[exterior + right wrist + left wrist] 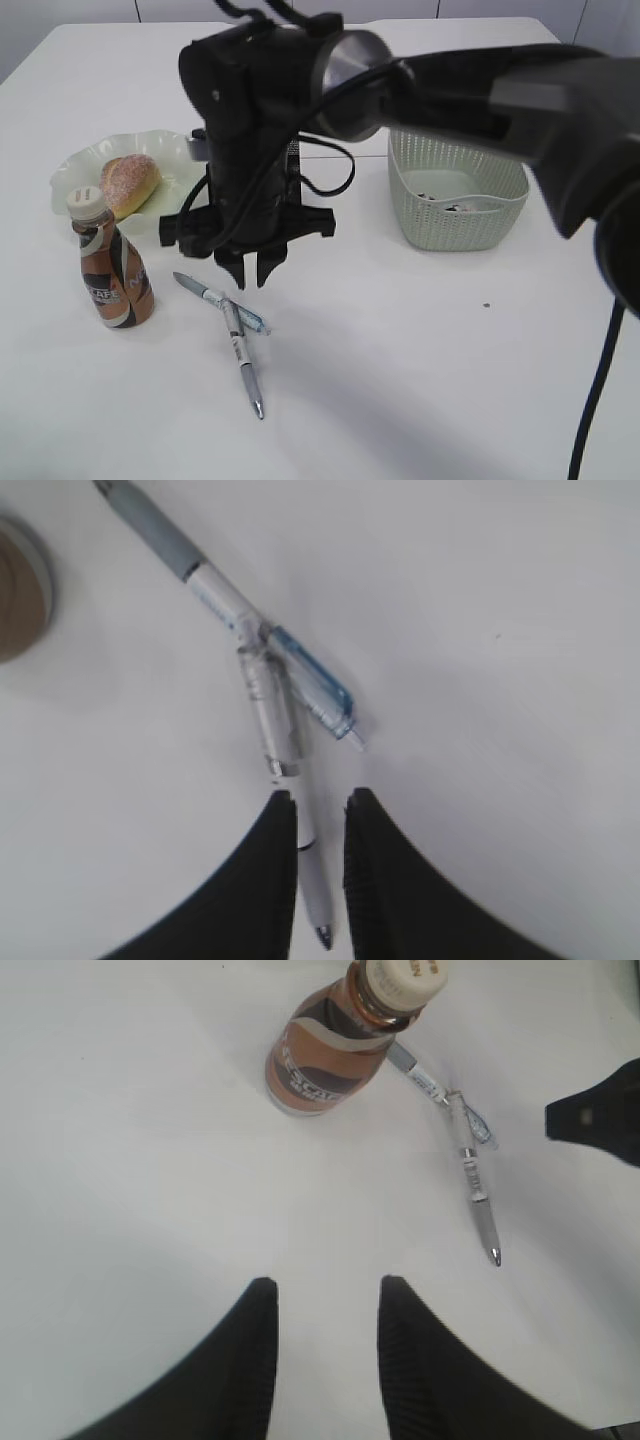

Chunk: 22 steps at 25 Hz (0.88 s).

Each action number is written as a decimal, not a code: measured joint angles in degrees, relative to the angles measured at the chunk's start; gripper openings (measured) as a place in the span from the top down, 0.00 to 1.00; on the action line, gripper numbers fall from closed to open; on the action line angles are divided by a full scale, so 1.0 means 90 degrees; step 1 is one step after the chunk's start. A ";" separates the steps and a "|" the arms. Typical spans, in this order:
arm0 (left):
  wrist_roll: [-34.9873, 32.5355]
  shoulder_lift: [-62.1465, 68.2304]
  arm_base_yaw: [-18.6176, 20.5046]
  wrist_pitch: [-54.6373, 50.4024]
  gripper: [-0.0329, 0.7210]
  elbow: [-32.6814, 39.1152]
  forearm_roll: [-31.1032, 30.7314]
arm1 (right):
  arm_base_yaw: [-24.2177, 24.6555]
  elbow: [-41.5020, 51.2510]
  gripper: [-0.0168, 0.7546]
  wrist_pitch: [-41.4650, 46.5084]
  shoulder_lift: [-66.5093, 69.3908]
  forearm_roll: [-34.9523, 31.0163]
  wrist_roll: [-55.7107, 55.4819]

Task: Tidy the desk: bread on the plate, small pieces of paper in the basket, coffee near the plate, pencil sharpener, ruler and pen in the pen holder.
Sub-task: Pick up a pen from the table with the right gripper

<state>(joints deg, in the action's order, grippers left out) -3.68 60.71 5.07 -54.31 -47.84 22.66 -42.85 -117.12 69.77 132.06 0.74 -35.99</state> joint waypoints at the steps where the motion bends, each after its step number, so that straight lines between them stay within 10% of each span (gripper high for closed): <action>1: 0.0000 0.0000 0.0000 0.0000 0.62 0.0000 0.0000 | 0.0081 0.0000 0.82 0.0010 -0.0100 0.0030 0.0026; 16: 0.0000 0.0000 0.0000 0.0000 0.62 0.0000 0.0000 | 0.0297 0.0000 0.82 0.0074 -0.0545 -0.0272 0.2006; 22: 0.0000 0.0000 0.0000 0.0003 0.62 0.0000 0.0000 | -0.0090 0.0000 0.63 0.0074 -0.0026 -0.0543 0.2238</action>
<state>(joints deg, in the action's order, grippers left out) -3.68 60.71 5.07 -54.29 -47.84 22.66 -43.66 -117.12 70.44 131.82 -4.14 -15.85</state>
